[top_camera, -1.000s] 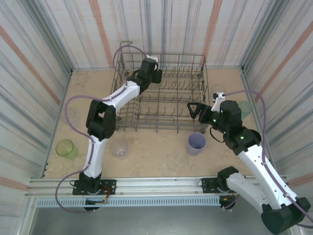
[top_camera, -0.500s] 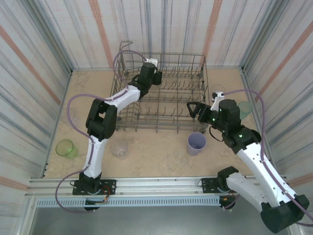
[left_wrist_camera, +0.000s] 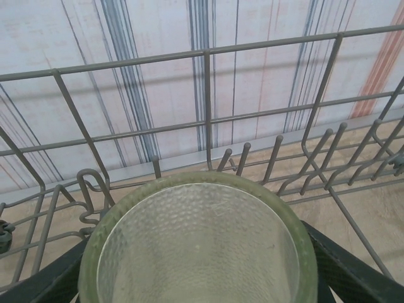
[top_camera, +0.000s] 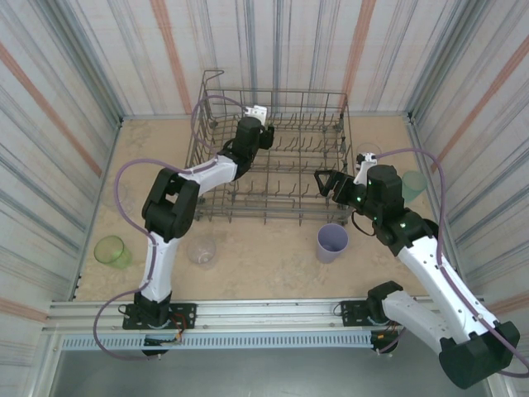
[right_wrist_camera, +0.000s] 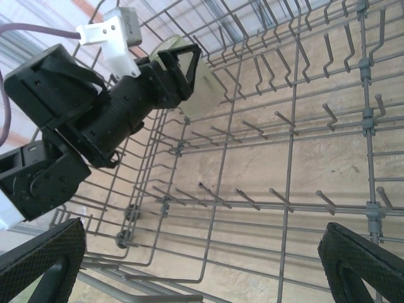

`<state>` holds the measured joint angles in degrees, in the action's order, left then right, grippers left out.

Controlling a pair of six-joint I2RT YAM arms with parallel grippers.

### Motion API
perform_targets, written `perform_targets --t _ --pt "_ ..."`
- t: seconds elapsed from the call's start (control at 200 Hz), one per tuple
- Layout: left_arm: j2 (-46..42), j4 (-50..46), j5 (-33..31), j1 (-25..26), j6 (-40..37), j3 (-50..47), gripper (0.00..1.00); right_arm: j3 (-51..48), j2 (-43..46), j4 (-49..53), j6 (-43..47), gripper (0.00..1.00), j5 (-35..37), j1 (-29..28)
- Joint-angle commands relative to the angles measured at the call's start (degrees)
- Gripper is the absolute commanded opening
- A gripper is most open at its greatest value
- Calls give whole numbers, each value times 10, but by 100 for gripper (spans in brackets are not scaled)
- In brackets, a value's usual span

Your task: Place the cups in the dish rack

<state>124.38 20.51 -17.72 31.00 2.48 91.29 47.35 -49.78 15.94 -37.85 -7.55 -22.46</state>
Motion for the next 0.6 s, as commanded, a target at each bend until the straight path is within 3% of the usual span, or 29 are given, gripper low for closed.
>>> perform_targets --t 0.0,0.391,0.596 --pt "-12 -26 -31 -6 -48 -16 8 10 -6 -14 11 99 -8 3" --pt "-6 27 -31 -5 -43 -81 7 12 -10 -20 2 99 -15 3" --pt "-2 36 -55 -7 -32 -85 11 14 -13 -19 1 99 -15 3"
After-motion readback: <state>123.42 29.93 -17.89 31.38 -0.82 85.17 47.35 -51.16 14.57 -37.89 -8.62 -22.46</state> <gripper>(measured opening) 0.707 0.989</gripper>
